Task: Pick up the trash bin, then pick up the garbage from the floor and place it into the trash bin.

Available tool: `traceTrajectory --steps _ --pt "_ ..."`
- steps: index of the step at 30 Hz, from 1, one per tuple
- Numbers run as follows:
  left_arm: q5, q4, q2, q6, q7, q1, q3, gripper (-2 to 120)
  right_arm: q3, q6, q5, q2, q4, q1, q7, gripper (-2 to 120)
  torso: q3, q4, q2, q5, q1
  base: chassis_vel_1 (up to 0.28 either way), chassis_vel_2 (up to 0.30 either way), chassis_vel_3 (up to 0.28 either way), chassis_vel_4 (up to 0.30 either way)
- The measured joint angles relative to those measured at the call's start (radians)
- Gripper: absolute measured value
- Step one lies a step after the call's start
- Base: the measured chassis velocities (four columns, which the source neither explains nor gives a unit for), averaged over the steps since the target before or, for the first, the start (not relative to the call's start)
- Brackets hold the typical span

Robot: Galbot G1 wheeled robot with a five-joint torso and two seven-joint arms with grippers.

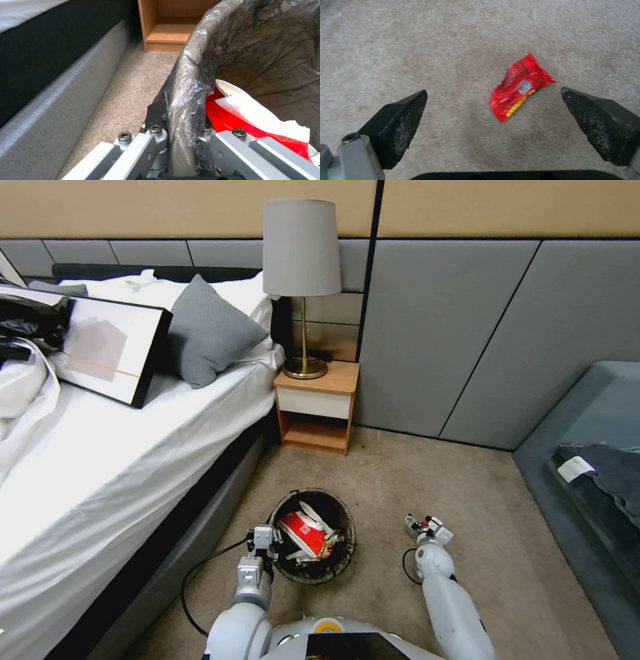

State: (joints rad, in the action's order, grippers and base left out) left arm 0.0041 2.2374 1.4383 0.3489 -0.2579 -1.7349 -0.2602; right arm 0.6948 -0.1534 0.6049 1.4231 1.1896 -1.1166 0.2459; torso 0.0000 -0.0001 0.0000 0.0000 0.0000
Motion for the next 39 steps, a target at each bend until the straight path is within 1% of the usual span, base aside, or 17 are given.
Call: traceTrajectory --steps 3,21,26,39 --pt "0.001 0.0 -0.002 0.0 0.0 -0.001 0.001 2 0.001 0.015 0.0 -0.001 -0.035 0.016 -0.006 100 0.0 0.0001 0.0 0.0 0.0 0.0 0.0 0.0 0.0" --pt "0.005 -0.003 0.0 0.0 0.0 -0.004 0.004 2 -0.008 0.03 -0.004 0.014 -0.128 0.068 -0.016 100 0.0 0.0001 0.0 0.0 0.0 0.0 0.0 0.0 0.0" --pt "0.005 -0.004 -0.001 0.0 0.0 -0.004 0.003 2 -0.006 0.042 -0.005 0.007 -0.163 0.085 -0.029 100 0.0 0.0 0.0 0.0 0.0 0.0 0.0 0.0 0.0" --pt "0.007 -0.006 0.002 -0.001 0.0 -0.006 0.004 2 0.01 0.056 -0.005 -0.006 -0.204 0.109 -0.051 100 0.0 0.0001 0.0 -0.0001 0.0 0.0 0.0 0.0 0.0"
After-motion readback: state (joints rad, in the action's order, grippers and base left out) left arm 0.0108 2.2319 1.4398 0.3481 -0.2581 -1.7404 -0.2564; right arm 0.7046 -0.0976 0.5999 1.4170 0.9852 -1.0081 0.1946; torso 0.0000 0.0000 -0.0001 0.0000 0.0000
